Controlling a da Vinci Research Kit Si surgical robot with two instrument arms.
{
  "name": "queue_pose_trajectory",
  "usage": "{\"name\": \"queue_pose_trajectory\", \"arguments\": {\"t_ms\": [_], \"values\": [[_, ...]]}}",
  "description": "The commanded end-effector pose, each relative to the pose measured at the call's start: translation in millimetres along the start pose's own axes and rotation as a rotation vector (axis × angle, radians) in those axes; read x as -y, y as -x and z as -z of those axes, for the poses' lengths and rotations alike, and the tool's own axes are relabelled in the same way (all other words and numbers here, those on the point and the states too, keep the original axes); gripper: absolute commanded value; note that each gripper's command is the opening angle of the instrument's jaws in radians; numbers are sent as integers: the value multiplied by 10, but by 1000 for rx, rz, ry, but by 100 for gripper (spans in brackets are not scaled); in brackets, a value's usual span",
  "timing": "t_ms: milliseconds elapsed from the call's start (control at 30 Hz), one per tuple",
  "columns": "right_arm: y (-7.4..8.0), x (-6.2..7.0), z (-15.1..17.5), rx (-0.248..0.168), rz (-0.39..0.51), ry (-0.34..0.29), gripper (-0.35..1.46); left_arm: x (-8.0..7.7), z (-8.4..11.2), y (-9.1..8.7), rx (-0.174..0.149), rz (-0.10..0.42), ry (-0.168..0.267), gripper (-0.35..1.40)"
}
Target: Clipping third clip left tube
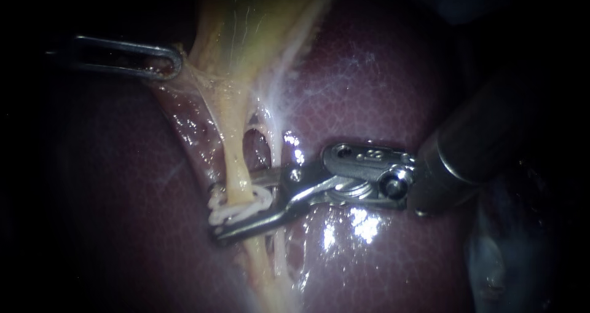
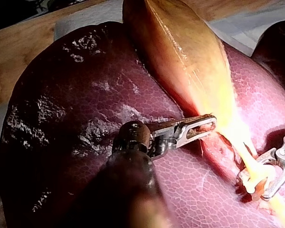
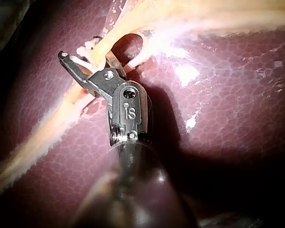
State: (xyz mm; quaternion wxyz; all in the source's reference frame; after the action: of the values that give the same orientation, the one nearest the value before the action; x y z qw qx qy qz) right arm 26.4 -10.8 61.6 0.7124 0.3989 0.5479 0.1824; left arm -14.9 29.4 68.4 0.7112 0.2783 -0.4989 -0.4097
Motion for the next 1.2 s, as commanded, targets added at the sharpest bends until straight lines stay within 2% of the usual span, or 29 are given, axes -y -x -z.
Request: {"name": "queue_pose_trajectory", "arguments": {"t_ms": [33,267,533,767,933,1200], "values": [[0,0,0,0,0,0,47,-1,0,-1,0,0,0,-35],[-7,-6,-1,-10,1,15,47,-1,1,-1,-1,0,-1,-35],[-31,-23,5,-93,-11,24,48,-1,0,0,0,0,-1,-35],[-49,-27,13,-156,-23,16,48,-1,-2,0,0,0,0,-35],[-54,-31,14,-176,-26,14,48,-1,-2,0,0,0,1,-35],[-53,-34,16,-192,-25,9,44,-1,-2,0,0,0,1,-35]]}}
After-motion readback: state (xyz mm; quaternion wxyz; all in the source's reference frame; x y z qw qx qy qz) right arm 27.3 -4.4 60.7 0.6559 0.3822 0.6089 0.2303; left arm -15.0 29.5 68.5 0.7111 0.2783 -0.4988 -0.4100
